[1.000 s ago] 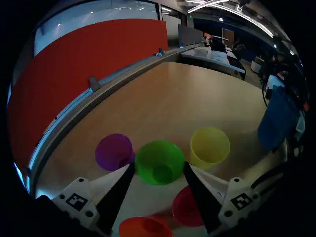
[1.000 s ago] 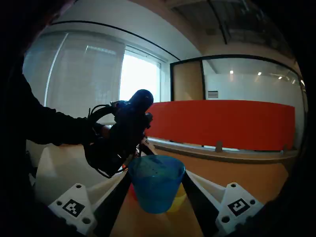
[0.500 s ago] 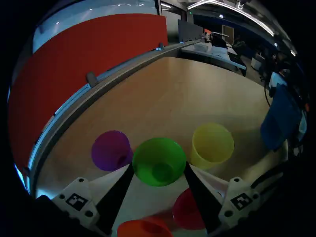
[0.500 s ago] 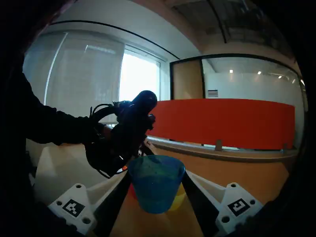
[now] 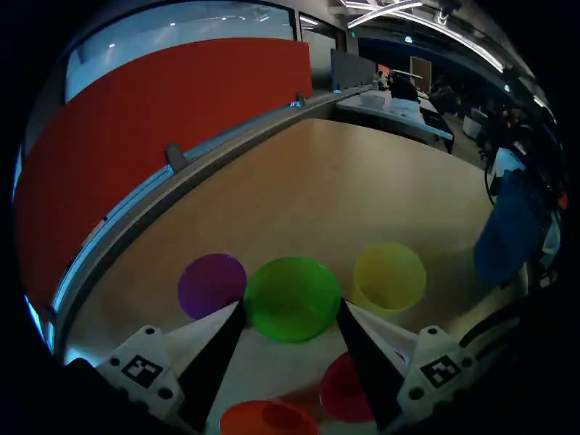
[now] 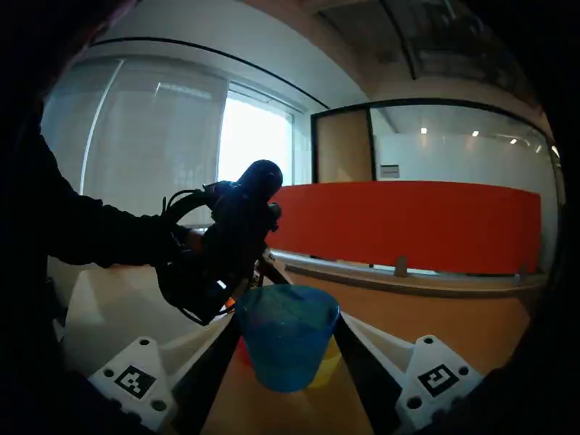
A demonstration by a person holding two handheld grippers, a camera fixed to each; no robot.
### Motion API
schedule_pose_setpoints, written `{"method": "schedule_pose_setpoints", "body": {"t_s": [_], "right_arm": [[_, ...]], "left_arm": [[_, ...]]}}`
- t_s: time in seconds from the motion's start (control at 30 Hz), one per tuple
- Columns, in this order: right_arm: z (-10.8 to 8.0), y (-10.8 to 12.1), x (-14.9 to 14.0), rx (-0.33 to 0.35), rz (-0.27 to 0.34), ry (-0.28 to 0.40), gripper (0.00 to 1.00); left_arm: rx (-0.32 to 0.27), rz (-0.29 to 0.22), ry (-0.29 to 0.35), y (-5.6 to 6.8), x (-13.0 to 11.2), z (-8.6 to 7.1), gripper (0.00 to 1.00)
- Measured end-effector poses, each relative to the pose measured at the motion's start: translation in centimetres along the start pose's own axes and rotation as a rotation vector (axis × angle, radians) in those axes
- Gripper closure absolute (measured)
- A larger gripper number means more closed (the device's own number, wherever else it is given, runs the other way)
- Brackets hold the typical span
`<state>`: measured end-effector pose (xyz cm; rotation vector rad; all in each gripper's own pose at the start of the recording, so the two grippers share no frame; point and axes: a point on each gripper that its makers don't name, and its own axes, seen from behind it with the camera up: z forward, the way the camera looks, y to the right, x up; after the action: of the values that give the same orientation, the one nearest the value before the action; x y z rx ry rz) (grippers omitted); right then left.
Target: Pour water
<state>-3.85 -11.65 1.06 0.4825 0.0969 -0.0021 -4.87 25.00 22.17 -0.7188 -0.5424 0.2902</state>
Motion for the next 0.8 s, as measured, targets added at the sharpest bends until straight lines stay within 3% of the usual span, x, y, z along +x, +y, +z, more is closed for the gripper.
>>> {"method": "schedule_pose_setpoints", "body": {"t_s": [0.4,0.8], "right_arm": [[-0.2,-0.5,1.5,-0.004,-0.022,0.011,0.10],[-0.1,-2.1,3.1,0.010,-0.051,0.017,0.10]], "left_arm": [[0.035,0.026,0.105,0.4,2.6,-4.5,0.13],[0.057,-0.036,0.277,2.4,4.4,-11.0,0.13]]}}
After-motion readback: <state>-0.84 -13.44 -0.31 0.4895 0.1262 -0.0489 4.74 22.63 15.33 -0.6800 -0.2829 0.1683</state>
